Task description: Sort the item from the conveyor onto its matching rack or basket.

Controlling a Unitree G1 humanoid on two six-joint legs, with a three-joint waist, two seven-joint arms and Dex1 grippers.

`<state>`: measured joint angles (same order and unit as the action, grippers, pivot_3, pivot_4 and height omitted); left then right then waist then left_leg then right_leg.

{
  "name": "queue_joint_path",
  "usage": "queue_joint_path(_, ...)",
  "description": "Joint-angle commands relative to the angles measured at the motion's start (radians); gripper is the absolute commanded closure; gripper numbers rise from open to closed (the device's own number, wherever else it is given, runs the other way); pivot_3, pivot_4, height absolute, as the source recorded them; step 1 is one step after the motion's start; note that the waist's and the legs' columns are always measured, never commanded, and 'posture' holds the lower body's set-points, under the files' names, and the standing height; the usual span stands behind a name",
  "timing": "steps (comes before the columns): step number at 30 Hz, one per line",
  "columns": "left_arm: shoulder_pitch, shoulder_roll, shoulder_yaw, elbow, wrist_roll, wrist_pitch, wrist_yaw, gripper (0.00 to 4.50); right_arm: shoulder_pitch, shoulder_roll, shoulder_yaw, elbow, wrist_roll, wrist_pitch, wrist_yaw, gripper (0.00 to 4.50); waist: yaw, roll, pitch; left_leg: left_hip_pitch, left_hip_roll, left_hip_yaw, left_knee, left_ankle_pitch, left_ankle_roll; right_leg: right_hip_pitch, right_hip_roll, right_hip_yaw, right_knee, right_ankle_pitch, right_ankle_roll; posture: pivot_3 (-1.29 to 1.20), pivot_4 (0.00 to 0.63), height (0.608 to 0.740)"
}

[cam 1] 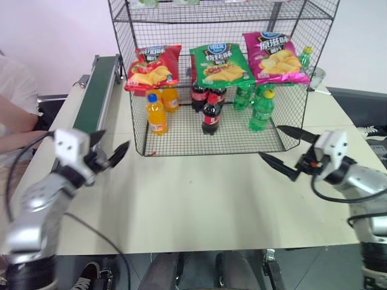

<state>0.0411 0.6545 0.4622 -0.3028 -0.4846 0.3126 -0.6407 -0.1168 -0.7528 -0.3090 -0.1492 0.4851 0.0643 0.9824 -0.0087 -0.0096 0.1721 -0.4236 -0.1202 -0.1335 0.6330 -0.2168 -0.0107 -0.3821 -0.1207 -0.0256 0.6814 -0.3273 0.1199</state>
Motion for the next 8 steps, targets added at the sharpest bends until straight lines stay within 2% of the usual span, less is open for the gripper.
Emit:
queue_joint_path(1,0.038,0.042,0.085,0.048,0.015,-0.094,-0.071,0.38,0.003,-0.025,-0.048,0.011,0.025,-0.015,0.034,0.0,0.012,0.0,0.0,0.002,0.0,0.0,0.0,-0.001,0.002,0.002,0.0,0.0,0.0,0.0,0.0,0.0,0.15,0.74)
queue_joint_path(4,0.075,0.06,0.118,0.105,0.024,-0.129,-0.106,0.38,0.02,-0.046,-0.069,0.041,0.008,-0.037,0.059,0.0,0.023,0.0,0.0,0.008,0.0,0.0,-0.001,-0.003,0.004,0.009,-0.001,-0.001,-0.005,0.0,-0.001,0.0,0.15,0.74)
queue_joint_path(8,0.099,0.091,0.109,0.175,0.076,-0.213,-0.155,0.38,0.021,-0.05,-0.08,0.094,0.004,-0.061,0.071,0.0,0.022,0.0,0.0,0.01,0.0,0.0,-0.002,-0.004,0.006,0.01,-0.001,-0.001,-0.013,0.0,-0.001,0.0,0.15,0.74)
